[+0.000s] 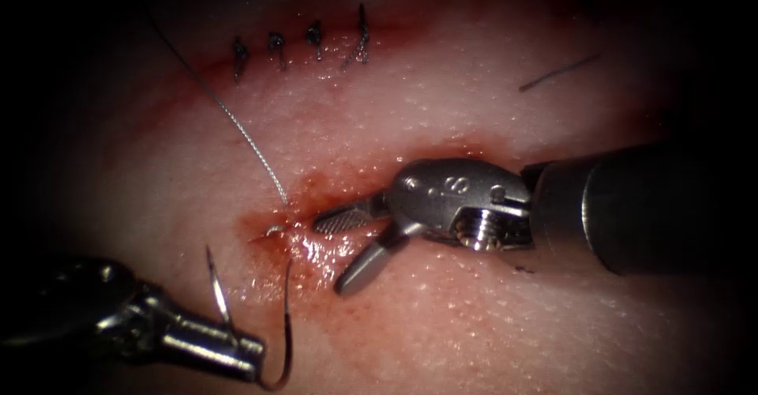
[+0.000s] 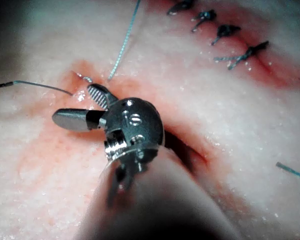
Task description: Wound Closure
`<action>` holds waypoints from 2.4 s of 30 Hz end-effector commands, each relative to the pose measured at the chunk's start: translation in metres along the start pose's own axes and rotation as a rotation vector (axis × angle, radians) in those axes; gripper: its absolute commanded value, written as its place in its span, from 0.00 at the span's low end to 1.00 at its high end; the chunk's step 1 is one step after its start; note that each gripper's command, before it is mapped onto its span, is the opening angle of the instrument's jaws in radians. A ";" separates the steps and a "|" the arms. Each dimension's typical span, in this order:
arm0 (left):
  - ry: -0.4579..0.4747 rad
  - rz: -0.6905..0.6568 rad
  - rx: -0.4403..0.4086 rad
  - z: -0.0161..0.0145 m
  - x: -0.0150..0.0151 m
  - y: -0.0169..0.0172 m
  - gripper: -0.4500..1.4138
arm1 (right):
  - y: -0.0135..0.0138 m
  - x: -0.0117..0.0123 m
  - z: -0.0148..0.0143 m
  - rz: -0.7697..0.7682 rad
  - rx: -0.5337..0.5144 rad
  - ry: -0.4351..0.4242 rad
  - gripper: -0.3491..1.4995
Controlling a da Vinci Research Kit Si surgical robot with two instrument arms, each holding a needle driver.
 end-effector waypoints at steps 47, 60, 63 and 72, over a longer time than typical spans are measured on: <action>0.174 0.314 0.080 -0.0065 0.0023 0.0030 0.00 | -0.0020 -0.0024 0.0030 -0.058 0.021 -0.161 0.00; 0.194 0.364 0.268 -0.0064 0.0003 -0.0020 0.00 | -0.0121 0.0027 0.0009 -0.035 0.151 -0.171 0.00; 0.176 0.343 0.254 -0.0063 -0.0002 -0.0018 0.00 | -0.0135 0.0038 0.0014 -0.030 0.147 -0.165 0.00; 0.162 0.339 0.256 -0.0087 -0.0004 -0.0014 0.00 | -0.0113 0.0050 0.0022 -0.071 0.027 -0.112 0.68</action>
